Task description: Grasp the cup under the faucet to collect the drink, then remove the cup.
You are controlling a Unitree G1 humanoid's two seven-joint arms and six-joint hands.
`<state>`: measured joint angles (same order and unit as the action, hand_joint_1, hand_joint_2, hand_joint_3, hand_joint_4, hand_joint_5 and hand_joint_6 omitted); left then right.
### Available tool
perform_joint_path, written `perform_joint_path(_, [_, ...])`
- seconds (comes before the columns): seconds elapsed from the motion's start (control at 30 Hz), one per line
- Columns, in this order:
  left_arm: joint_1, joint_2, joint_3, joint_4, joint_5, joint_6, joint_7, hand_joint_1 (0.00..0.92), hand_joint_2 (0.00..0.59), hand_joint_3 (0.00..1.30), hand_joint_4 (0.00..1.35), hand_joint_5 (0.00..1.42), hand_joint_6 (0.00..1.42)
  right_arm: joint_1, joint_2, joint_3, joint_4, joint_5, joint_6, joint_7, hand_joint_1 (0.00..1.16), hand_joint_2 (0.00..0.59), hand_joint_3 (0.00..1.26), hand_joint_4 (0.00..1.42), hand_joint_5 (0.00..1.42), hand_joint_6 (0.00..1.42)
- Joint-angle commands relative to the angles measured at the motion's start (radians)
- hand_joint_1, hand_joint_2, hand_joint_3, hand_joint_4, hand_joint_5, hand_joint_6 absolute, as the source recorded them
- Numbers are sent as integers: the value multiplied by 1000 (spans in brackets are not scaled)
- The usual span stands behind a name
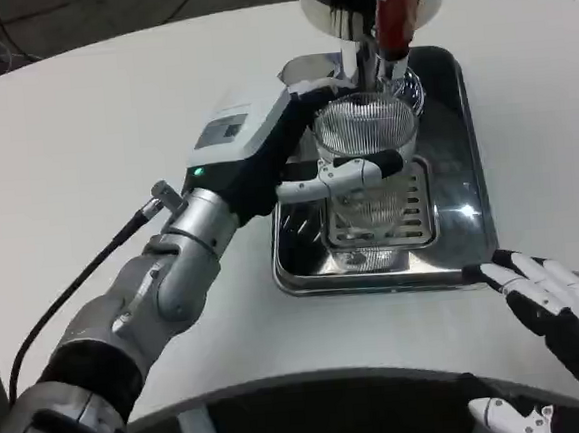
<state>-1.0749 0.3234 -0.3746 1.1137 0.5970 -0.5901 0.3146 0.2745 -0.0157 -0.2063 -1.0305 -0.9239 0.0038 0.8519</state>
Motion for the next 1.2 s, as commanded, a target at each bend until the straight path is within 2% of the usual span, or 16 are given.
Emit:
perform_joint_path(0.03, [10,17,0,-5,4,-5,6,128,113,354,220,392,578,0,-20,7,-17,12,23,10,369,368,105,0,0,0])
perform_joint_path(0.13, [8,16,5,-12,-3,-13,2,124,108,334,170,349,519,-5,-36,10,-17,15,38,11,368,368,105,0,0,0])
perform_joint_path(0.3, [0,10,-2,-19,-2,-17,-24,109,104,220,85,288,443,-12,-59,21,-17,17,65,15,367,368,105,0,0,0])
perform_joint_path(0.43, [-20,-9,-6,-10,-12,-22,-90,91,105,113,1,215,368,-21,-89,41,-17,21,107,24,366,368,105,0,0,0])
perform_joint_path(0.8, [-16,-30,12,-21,-39,-62,-115,111,122,57,0,246,338,-21,-138,66,-17,23,153,13,365,368,111,0,0,0])
perform_joint_path(0.97, [-2,-15,12,-57,-31,-67,-76,111,131,73,0,272,454,-12,-146,70,-17,27,162,3,365,368,114,0,0,0])
perform_joint_path(1.2, [21,20,35,-117,-40,-72,-56,81,114,106,0,277,412,3,-149,77,-17,36,167,-7,364,368,120,0,0,0])
